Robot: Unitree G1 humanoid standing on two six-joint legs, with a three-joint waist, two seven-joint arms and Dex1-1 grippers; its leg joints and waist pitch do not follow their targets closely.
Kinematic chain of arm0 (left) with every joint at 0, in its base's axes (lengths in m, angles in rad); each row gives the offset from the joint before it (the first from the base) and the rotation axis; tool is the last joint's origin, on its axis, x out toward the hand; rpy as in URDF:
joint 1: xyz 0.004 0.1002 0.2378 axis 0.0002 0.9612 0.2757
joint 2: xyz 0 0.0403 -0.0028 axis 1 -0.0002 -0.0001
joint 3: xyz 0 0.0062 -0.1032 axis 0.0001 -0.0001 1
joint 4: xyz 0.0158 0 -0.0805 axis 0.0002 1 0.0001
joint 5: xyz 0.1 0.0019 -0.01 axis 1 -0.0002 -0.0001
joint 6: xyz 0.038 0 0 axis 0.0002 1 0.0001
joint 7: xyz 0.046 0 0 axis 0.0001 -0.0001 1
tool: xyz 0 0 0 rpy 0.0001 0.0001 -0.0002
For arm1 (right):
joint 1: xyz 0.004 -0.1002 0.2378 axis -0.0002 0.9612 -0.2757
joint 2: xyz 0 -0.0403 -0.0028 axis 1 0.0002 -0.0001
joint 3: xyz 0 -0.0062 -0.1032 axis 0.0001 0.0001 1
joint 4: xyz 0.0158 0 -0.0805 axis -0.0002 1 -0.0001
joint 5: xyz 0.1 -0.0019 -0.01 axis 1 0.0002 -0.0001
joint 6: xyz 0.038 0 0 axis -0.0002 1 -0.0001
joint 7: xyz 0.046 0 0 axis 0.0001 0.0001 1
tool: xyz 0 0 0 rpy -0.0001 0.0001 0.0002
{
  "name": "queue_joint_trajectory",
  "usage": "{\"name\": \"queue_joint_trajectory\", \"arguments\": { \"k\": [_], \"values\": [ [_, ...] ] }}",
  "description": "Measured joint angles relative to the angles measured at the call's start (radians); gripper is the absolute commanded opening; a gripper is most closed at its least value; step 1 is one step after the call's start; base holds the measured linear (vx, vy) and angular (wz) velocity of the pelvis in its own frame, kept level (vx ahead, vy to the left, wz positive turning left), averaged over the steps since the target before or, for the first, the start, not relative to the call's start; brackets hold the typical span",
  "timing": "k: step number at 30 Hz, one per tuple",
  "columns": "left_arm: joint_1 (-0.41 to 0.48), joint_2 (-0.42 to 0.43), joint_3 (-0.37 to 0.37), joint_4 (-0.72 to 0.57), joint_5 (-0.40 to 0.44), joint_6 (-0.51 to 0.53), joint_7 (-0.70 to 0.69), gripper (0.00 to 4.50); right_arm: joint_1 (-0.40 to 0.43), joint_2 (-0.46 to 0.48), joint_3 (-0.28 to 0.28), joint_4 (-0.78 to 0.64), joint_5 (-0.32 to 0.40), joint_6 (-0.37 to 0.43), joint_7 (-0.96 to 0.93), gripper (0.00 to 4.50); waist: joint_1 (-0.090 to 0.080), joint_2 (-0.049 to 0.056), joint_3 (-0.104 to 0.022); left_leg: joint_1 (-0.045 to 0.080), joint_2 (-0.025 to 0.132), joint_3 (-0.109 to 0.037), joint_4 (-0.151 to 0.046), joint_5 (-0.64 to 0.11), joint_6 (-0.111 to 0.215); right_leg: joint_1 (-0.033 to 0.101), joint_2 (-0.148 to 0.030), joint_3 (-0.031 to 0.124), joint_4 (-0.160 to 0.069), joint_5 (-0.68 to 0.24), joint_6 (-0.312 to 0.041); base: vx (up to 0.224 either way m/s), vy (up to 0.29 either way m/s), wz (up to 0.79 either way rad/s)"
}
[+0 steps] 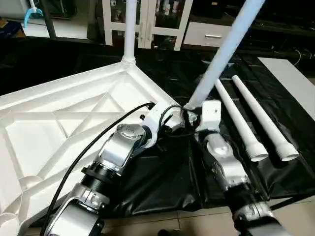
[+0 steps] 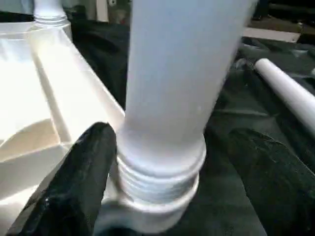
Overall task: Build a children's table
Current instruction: Insert table leg to table base
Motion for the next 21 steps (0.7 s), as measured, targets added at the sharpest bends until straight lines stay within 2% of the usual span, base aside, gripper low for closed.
{"name": "queue_joint_trajectory", "arguments": {
  "k": [9,21],
  "values": [
    [-0.001,0.010,0.001,-0.001,-0.005,-0.003,0.000,0.00,0.026,-0.015,0.000,-0.052,-0.001,0.021,0.031,3.92,-0.001,0.001,0.001,0.000,0.002,0.000,0.001,0.000,0.000,-0.002,0.002,0.001,0.000,0.003,-0.003,0.000,0.000,0.00],
    [-0.009,0.058,0.030,-0.001,-0.003,-0.013,0.010,0.00,0.154,-0.062,0.011,-0.211,0.006,0.098,0.141,3.92,0.002,0.003,0.002,0.000,0.002,0.002,0.004,0.000,0.000,-0.003,0.003,0.004,0.000,0.004,-0.003,0.000,0.000,0.00]
  ]
}}
